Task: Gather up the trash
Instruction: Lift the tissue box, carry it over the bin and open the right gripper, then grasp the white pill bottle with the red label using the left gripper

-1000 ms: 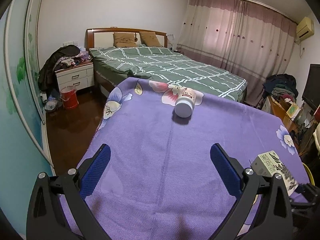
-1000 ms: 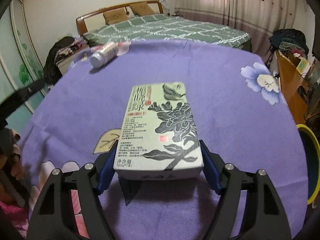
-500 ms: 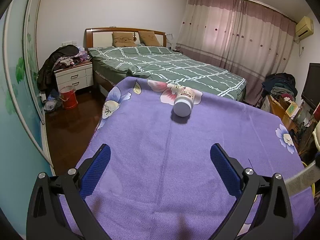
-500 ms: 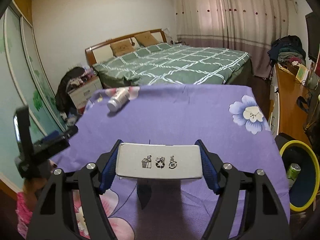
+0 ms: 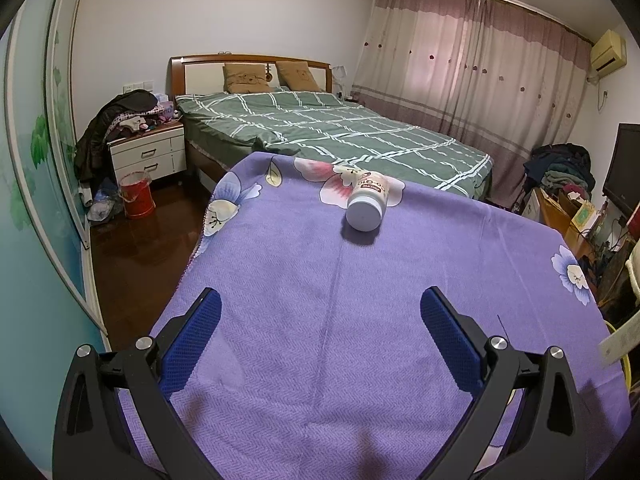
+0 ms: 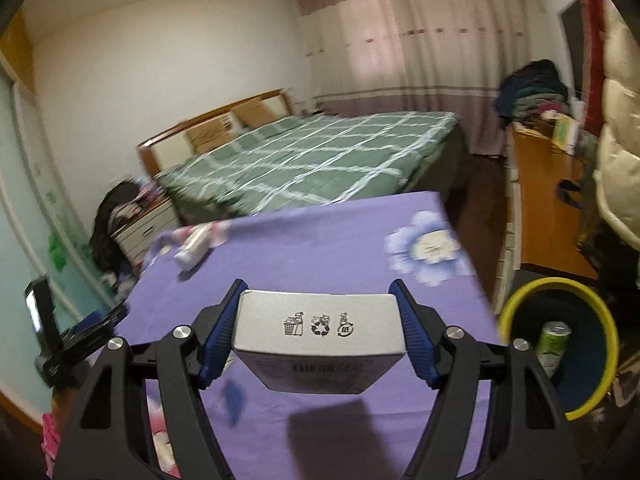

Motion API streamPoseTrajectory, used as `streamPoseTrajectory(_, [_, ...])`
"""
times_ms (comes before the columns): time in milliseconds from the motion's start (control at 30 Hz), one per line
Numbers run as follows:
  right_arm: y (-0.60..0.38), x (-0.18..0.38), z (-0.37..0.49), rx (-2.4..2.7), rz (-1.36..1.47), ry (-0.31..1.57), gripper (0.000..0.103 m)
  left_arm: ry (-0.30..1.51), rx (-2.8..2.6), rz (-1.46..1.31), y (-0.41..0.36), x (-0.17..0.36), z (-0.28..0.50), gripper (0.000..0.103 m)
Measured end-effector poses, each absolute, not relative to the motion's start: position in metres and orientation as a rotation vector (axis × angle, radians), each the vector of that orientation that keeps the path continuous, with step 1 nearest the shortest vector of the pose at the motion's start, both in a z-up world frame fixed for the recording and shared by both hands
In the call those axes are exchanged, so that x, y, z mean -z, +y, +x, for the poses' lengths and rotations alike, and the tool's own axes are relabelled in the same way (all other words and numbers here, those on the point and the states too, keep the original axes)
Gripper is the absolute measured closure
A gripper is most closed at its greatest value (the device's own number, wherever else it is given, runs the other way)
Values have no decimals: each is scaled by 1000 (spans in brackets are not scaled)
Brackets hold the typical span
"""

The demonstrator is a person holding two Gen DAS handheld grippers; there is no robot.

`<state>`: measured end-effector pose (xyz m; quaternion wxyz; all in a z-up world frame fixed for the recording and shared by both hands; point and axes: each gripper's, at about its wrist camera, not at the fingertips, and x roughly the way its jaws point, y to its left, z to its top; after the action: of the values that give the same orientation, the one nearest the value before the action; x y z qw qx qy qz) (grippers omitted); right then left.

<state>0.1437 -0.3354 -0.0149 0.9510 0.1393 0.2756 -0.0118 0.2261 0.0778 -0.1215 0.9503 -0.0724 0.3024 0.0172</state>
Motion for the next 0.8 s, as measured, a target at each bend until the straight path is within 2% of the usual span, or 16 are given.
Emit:
streamPoseTrajectory(233, [-431,25,134,324,325,545,35,622,-33,-143,77,123,227,5])
streamPoseTrajectory(467, [-492,61,153,515,340,625,32,640,-20,-126,74,128,229,5])
streamPoseTrajectory(500, [-495,65,156,530,342,632,30,643,-19,-123,74,129,230,5])
streamPoseTrajectory(800, [-435,69,196,393,291,643,28,671,3,-118,71,130,234,5])
